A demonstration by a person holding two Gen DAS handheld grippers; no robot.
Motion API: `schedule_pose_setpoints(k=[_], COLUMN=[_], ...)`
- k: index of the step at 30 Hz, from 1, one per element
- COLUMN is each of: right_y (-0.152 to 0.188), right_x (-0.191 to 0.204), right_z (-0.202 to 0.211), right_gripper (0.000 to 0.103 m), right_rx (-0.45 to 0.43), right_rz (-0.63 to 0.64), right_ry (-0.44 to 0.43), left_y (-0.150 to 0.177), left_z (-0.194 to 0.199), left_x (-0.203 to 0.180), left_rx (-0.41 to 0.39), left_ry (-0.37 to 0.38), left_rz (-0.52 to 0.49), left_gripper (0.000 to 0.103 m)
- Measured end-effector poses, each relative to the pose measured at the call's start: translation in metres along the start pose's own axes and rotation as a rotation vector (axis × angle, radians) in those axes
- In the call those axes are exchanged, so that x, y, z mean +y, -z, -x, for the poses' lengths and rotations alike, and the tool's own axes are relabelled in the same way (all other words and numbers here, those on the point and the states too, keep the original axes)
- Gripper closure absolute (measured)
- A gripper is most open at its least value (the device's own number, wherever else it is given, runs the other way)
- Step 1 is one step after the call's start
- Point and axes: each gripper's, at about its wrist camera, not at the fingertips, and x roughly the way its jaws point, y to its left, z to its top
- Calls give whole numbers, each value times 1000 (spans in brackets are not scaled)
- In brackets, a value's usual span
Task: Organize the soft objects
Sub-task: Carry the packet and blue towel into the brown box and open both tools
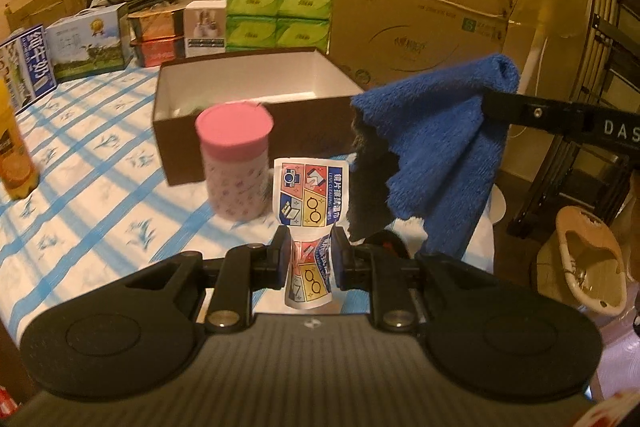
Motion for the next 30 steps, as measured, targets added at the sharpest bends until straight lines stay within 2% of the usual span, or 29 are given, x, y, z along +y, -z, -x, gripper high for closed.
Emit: schedule_pose_setpoints(k=[8, 15, 21, 30], right_y=[-31, -61, -97, -158], right_x=[-32, -61, -81, -92], right_z=[-24, -60, -98, -161], right_gripper=[98, 98, 98, 98], right_rx=[-25, -40, -75, -152], right_rz=[10, 24, 34, 74], right_ry=[-10, -21, -46, -96], left_y=[-45, -85, -121, -182], left_z=[-36, -74, -107, -154], left_x=[-15, -19, -10, 11], left_rx=[-20, -32, -47, -75], left_ry=[15, -4, -47, -118], left_rz=[18, 35, 66, 97], left_gripper=[84, 84, 84, 84])
